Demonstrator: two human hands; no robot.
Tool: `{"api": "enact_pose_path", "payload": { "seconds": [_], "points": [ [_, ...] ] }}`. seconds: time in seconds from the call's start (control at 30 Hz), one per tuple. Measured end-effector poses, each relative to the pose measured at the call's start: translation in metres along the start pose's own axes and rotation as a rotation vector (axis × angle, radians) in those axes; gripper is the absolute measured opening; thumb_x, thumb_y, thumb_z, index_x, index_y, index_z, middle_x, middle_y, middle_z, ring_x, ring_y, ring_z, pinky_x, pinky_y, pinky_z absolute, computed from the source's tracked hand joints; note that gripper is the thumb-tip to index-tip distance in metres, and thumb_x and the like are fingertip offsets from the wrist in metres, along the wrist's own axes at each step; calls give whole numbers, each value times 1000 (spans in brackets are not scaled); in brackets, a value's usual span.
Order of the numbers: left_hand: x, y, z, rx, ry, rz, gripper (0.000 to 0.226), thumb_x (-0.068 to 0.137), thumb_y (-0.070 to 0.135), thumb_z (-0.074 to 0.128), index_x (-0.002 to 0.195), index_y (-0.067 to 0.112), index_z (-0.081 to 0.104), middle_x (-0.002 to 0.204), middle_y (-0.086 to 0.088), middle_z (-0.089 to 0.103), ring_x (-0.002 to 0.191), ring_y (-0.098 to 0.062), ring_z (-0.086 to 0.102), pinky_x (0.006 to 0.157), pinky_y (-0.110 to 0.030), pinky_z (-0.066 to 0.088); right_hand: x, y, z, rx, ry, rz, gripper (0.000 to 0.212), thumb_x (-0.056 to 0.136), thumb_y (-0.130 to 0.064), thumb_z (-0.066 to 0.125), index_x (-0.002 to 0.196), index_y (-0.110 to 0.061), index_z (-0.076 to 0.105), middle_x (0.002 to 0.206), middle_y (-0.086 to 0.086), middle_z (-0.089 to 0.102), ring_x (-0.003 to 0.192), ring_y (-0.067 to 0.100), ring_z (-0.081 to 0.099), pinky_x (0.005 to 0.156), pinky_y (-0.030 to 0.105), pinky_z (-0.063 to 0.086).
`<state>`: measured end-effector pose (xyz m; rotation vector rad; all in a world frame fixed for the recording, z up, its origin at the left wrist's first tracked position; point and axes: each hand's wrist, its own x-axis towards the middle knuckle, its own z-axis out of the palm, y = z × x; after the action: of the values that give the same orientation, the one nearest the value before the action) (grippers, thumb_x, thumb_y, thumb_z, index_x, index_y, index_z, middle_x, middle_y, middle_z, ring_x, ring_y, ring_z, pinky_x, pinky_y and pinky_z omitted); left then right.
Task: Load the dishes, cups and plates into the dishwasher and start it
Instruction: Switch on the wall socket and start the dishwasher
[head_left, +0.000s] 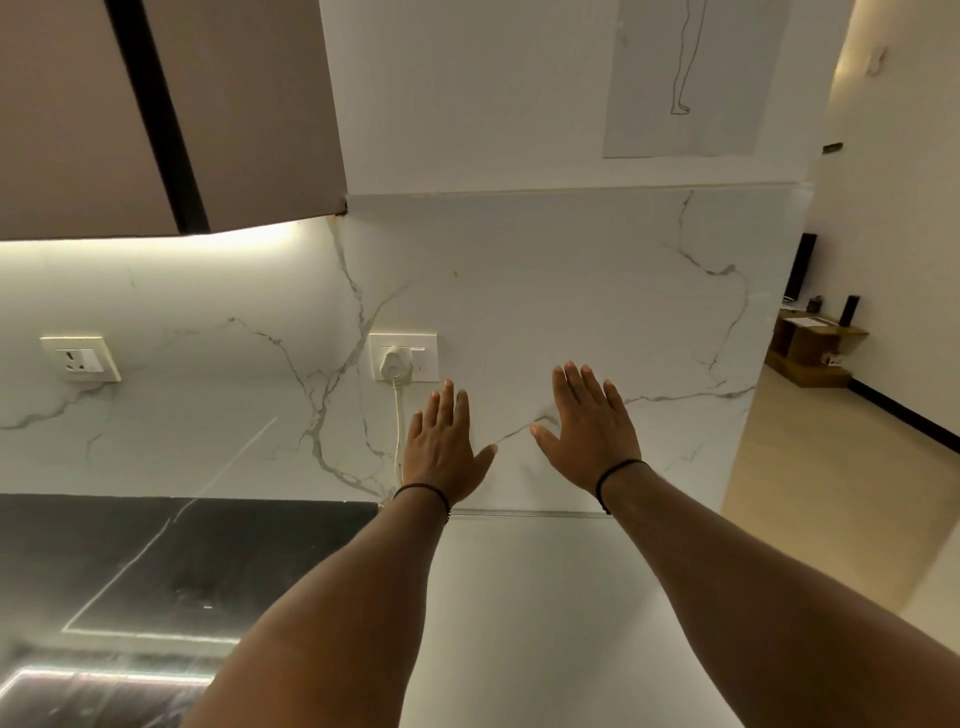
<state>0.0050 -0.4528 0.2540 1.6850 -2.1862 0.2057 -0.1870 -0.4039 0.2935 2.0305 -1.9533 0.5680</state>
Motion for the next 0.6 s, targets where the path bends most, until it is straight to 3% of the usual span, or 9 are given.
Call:
{"api": "enact_pose_path", "payload": {
  "seconds": [0.3,0.6],
  "points": [
    [-37,44,-52,12,242,22,82,96,64,22,154,15,-12,161,-3,-20,148,-21,-16,122,-40,0,-38,21,-49,29,47,-12,81,97,-55,35,156,-13,-2,164,8,-1,151,23,-4,122,43,1],
    [-72,77,-96,80,312,14,76,99,59,20,155,16,-7,162,-4,-18,150,-24,-12,122,-43,1,-65,21,-92,61,150,-51,79,98,-56,32,156,-18,-4,164,5,1,151,24,-4,122,45,1]
  ]
}}
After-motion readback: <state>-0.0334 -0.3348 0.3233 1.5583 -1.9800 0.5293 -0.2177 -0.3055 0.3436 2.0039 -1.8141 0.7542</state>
